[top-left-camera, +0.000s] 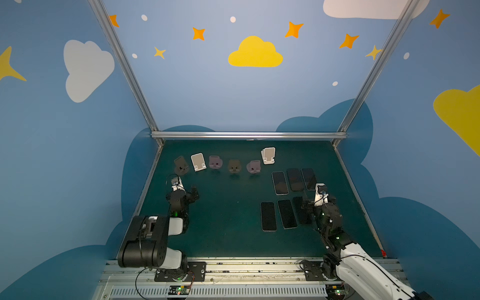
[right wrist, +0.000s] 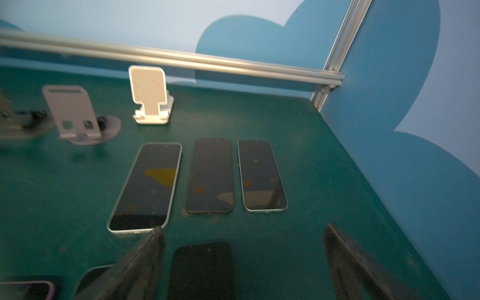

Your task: Remove the phone from the phone stand

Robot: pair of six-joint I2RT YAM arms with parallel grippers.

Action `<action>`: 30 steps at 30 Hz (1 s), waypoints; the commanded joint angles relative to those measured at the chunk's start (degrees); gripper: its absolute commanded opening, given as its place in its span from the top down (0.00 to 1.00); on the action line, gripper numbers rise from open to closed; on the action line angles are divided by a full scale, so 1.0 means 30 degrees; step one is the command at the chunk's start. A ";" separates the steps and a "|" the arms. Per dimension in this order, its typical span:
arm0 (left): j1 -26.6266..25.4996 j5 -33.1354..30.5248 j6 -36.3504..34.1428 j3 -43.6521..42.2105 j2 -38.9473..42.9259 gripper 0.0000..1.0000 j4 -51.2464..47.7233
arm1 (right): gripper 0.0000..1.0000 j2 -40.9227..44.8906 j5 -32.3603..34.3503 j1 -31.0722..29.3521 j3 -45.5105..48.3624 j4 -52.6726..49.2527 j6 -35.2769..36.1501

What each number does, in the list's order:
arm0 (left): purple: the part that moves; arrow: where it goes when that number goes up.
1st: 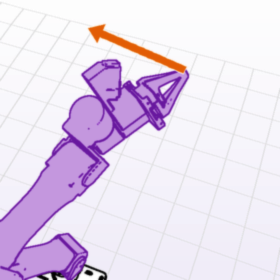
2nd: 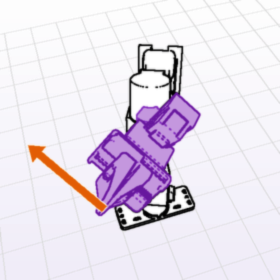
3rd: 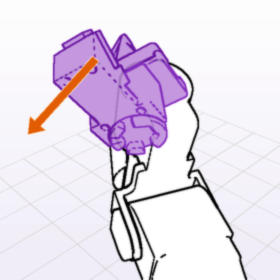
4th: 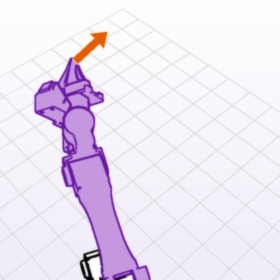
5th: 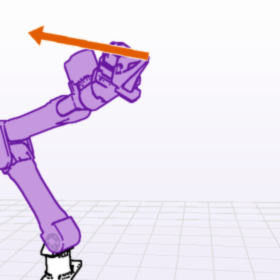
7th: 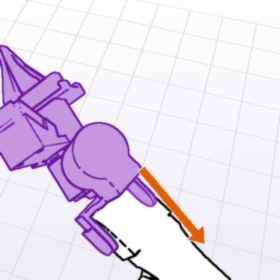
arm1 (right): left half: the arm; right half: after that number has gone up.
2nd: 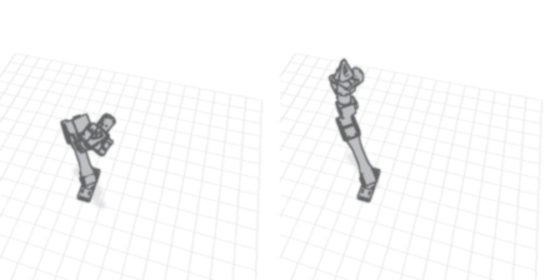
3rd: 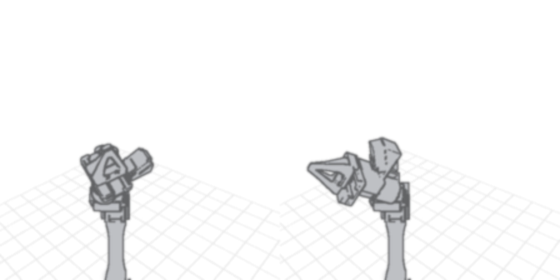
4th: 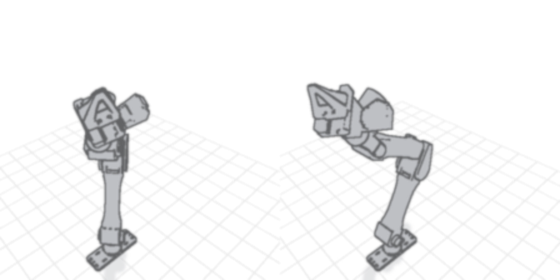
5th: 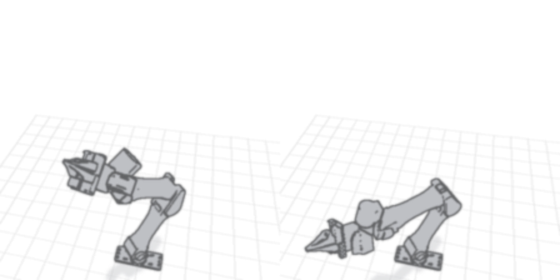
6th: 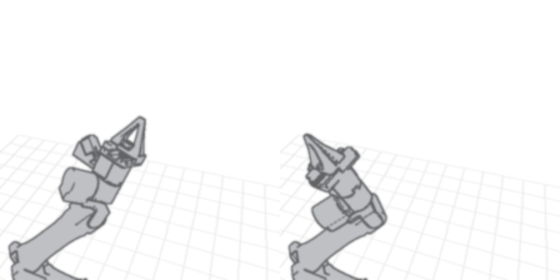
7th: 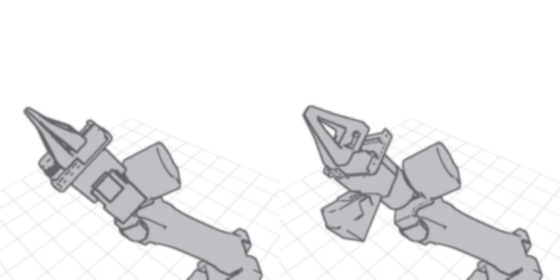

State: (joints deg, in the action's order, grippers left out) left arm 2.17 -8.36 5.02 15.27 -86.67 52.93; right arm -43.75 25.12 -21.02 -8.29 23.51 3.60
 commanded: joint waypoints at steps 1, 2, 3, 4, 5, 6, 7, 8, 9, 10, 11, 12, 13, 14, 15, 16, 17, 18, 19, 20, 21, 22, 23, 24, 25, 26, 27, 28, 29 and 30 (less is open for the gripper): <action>0.0095 0.1696 0.0116 0.1925 0.0045 0.00 -0.1929 | 0.05 -0.2543 -0.1841 0.1021 0.0127 0.3421 0.1300; 0.0095 0.2290 -0.0303 0.2807 0.0047 0.00 -0.3579 | 0.05 -0.3568 -0.2446 0.1379 -0.0071 0.4190 0.1505; 0.0063 0.2584 -0.0562 0.2976 -0.0353 0.00 -0.3187 | 0.05 -0.4620 -0.3094 0.1740 -0.0459 0.4738 0.1811; 0.0058 0.2597 -0.0533 0.2831 -0.0189 0.00 -0.3151 | 0.05 -0.5356 -0.3279 0.1871 -0.1207 0.4267 0.2023; 0.0047 0.2525 -0.0560 0.2976 -0.0052 0.00 -0.3732 | 0.05 -0.5957 -0.3569 0.1981 -0.2298 0.2759 0.1574; 0.0041 0.2466 -0.0546 0.2917 -0.0208 0.00 -0.3362 | 0.05 -0.6524 -0.4363 0.2198 -0.3047 0.1803 0.1504; 0.0052 0.2494 -0.0541 0.2919 -0.0139 0.00 -0.3396 | 0.05 -0.7280 -0.5007 0.2319 -0.3768 0.1328 0.1623; 0.0035 0.2494 -0.0559 0.2975 -0.0106 0.00 -0.3599 | 0.05 -0.8017 -0.5558 0.2387 -0.4542 0.0691 0.1538; 0.0051 0.2494 -0.0573 0.2911 -0.0168 0.00 -0.3385 | 0.05 -0.8638 -0.6044 0.2463 -0.4917 0.0524 0.1319; 0.0031 0.2494 -0.0559 0.2953 -0.0090 0.00 -0.3565 | 0.05 -0.9589 -0.7300 0.2743 -0.4803 0.1536 0.1682; 0.0039 0.2494 -0.0566 0.2942 -0.0136 0.00 -0.3480 | 0.05 -1.0280 -0.7339 0.2868 -0.4609 0.3013 0.2854; 0.0037 0.2494 -0.0588 0.2949 -0.0122 0.00 -0.3499 | 0.05 -1.0420 -0.6954 0.3114 -0.4798 0.3018 0.2163; 0.0017 0.2477 -0.0589 0.2953 -0.0125 0.00 -0.3528 | 0.05 -1.0346 -0.6717 0.3659 -0.5260 0.2007 0.0497; 0.0014 0.2465 -0.0588 0.2939 -0.0142 0.00 -0.3487 | 0.05 -1.0541 -0.7359 0.4484 -0.5417 0.1488 -0.0399; 0.0009 0.2465 -0.0588 0.2953 -0.0112 0.00 -0.3521 | 0.02 -1.1705 -0.8717 0.5440 -0.4803 0.3405 -0.0454; -0.0013 0.2439 -0.0595 0.2963 -0.0140 0.00 -0.3517 | 0.01 -1.2891 -0.9102 0.5821 -0.4384 0.6252 0.0006; -0.0018 0.2435 -0.0616 0.2945 -0.0120 0.00 -0.3521 | 0.01 -1.4065 -0.8286 0.5866 -0.4339 0.8273 -0.0719; 0.0001 0.2419 -0.0617 0.2949 -0.0127 0.00 -0.3521 | 0.01 -1.4909 -0.7880 0.5844 -0.4618 0.9103 -0.0684; -0.0054 0.2379 -0.0646 0.2968 -0.0140 0.00 -0.3521 | 0.01 -1.5039 -0.8232 0.6197 -0.4578 0.9392 -0.1015; -0.0073 0.2349 -0.0667 0.2942 -0.0120 0.00 -0.3537 | 0.01 -1.4715 -0.8389 0.6349 -0.4862 0.8427 -0.1306; -0.0070 0.2347 -0.0676 0.2984 -0.0151 0.00 -0.3550 | 0.01 -1.4314 -0.8339 0.6348 -0.5381 0.6890 -0.1319; -0.0095 0.2318 -0.0675 0.2940 -0.0144 0.00 -0.3536 | 0.01 -1.3743 -0.8316 0.6346 -0.6256 0.4148 -0.1401; -0.0083 0.2318 -0.0653 0.2979 -0.0105 0.00 -0.3550 | 0.01 -1.3335 -0.8139 0.6339 -0.7654 0.0678 -0.1803; -0.0103 0.2318 -0.0670 0.2948 -0.0142 0.00 -0.3538 | 0.01 -1.3283 -0.8098 0.6356 -0.8321 -0.1454 -0.2590; -0.0109 0.2318 -0.0672 0.2988 -0.0142 0.00 -0.3550 | 0.01 -1.3190 -0.8256 0.6342 -0.7728 -0.0258 -0.1937; -0.0099 0.2318 -0.0680 0.2981 -0.0127 0.00 -0.3550 | 0.01 -1.3250 -0.8373 0.6328 -0.7337 0.0766 -0.1284; -0.0145 0.2267 -0.0712 0.2971 -0.0146 0.00 -0.3525 | 0.01 -1.3314 -0.8307 0.6275 -0.7317 0.1007 -0.1255; -0.0163 0.2232 -0.0705 0.2984 -0.0117 0.00 -0.3550 | 0.01 -1.3184 -0.8122 0.6282 -0.7453 0.0603 -0.1699; -0.0192 0.2201 -0.0719 0.2976 -0.0134 0.00 -0.3550 | 0.01 -1.3136 -0.7934 0.6295 -0.7834 -0.0279 -0.2509; -0.0192 0.2201 -0.0735 0.2972 -0.0135 0.00 -0.3550 | 0.01 -1.3161 -0.7977 0.6300 -0.7865 -0.0430 -0.2550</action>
State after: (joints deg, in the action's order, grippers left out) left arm 1.85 -1.63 3.57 24.10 -87.48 42.83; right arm -83.44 1.17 -2.13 -31.14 28.14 -1.41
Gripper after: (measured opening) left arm 0.997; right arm 0.990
